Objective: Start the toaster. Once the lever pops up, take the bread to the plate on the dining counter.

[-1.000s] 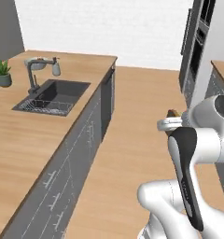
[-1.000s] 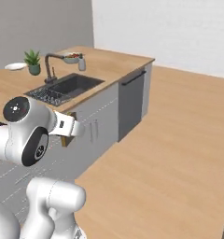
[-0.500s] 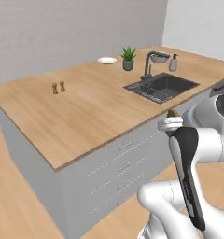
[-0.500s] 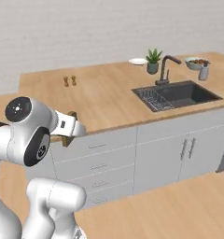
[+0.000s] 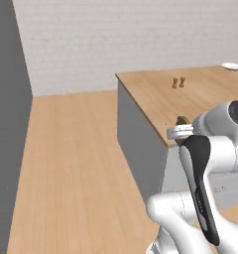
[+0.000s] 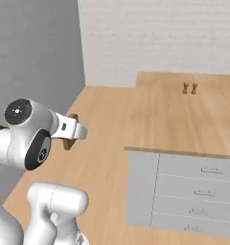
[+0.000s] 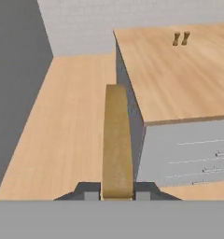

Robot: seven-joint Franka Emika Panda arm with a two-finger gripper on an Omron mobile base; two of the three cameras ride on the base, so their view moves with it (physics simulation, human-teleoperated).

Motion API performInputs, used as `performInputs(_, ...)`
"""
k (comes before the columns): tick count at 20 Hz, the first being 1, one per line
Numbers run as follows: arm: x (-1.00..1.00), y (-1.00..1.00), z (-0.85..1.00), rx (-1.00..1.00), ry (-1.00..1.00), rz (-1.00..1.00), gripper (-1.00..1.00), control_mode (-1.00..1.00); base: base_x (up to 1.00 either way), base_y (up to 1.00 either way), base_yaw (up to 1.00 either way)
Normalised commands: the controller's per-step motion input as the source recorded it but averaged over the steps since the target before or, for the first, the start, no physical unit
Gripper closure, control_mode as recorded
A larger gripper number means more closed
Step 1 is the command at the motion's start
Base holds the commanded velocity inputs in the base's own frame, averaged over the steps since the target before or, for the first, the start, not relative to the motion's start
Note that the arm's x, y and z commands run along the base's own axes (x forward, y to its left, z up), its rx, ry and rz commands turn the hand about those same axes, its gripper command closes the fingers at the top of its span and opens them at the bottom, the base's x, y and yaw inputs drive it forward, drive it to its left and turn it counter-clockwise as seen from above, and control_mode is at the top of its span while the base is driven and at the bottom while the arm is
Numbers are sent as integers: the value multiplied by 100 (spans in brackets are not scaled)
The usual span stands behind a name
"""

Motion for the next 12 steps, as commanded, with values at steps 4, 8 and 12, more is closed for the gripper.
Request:
performInputs(4, 0, 0, 0, 0, 0, 0, 100, 100, 37, 100, 39)
performInputs(8, 0, 0, 0, 0, 0, 0, 100, 100, 89, 69, 2)
performInputs(12, 0, 0, 0, 0, 0, 0, 100, 100, 100, 18, -14)
